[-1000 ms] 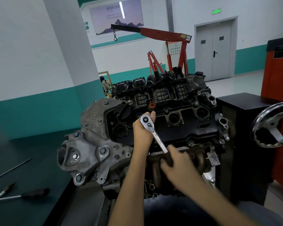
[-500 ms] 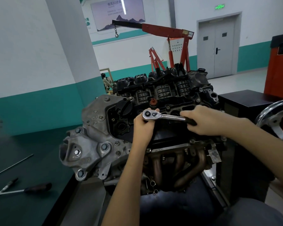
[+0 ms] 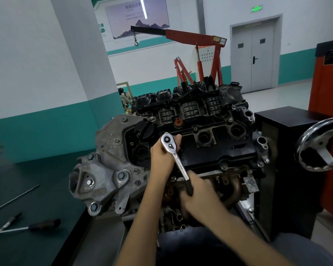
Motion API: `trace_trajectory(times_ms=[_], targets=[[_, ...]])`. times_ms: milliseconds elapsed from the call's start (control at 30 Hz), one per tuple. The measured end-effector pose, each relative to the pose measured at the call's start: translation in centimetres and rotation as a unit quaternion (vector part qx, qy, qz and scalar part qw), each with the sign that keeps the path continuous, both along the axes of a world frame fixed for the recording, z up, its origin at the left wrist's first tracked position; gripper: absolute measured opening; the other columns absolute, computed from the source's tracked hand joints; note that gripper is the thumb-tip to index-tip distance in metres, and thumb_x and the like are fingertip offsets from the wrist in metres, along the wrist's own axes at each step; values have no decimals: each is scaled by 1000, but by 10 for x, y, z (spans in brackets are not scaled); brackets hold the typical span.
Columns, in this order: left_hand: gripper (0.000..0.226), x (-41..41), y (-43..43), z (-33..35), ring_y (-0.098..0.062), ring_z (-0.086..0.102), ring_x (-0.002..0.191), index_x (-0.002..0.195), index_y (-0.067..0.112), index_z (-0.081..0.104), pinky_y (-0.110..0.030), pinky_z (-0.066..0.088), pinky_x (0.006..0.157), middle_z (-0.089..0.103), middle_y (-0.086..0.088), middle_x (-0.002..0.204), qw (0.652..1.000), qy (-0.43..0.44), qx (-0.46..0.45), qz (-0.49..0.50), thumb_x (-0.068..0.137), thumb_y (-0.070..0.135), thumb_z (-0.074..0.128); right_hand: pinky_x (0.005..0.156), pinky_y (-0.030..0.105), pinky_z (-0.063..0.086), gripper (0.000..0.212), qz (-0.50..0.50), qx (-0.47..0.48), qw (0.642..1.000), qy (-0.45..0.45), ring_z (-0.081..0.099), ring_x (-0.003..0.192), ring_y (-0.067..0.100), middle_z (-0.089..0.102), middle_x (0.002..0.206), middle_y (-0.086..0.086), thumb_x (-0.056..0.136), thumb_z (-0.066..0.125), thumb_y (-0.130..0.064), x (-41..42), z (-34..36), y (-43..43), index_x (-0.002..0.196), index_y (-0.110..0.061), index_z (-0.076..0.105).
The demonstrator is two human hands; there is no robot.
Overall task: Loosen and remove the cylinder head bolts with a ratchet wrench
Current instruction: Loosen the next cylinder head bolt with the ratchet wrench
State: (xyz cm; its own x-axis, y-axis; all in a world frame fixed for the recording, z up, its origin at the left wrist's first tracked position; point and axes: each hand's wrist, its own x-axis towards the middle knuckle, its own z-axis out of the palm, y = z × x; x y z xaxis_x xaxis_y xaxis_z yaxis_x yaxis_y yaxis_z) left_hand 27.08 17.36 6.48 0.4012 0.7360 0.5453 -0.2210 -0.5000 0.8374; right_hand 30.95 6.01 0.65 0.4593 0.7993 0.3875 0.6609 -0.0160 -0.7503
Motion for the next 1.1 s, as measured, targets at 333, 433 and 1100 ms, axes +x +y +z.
trace_trajectory(times_ms=[333, 433, 1100], targets=[[36, -3, 0, 2, 0, 62, 84, 76, 29, 61, -13, 45, 80, 66, 11, 82, 997, 19, 79, -17, 92, -3, 54, 52, 28, 46, 20, 43, -129, 950, -280, 53, 53, 11, 52, 65, -2, 84, 58, -14, 101, 83, -29, 77, -29, 46], [28, 5, -8, -3, -4, 52, 72, 71, 18, 51, -14, 42, 71, 53, 6, 71, 999, -18, 37, 4, 95, 4, 57, 48, 20, 39, 27, 31, -46, 988, -147, 49, 48, 11, 48, 58, -4, 82, 61, -13, 66, 44, -32, 70, -25, 40], [31, -8, 8, 3, 6, 52, 65, 73, 29, 63, -11, 41, 67, 60, 19, 63, 997, 39, 67, -29, 93, 5, 57, 51, 23, 35, 20, 28, -142, 901, -409, 43, 54, 1, 42, 66, -14, 84, 59, -18, 114, 112, -18, 102, -28, 55]])
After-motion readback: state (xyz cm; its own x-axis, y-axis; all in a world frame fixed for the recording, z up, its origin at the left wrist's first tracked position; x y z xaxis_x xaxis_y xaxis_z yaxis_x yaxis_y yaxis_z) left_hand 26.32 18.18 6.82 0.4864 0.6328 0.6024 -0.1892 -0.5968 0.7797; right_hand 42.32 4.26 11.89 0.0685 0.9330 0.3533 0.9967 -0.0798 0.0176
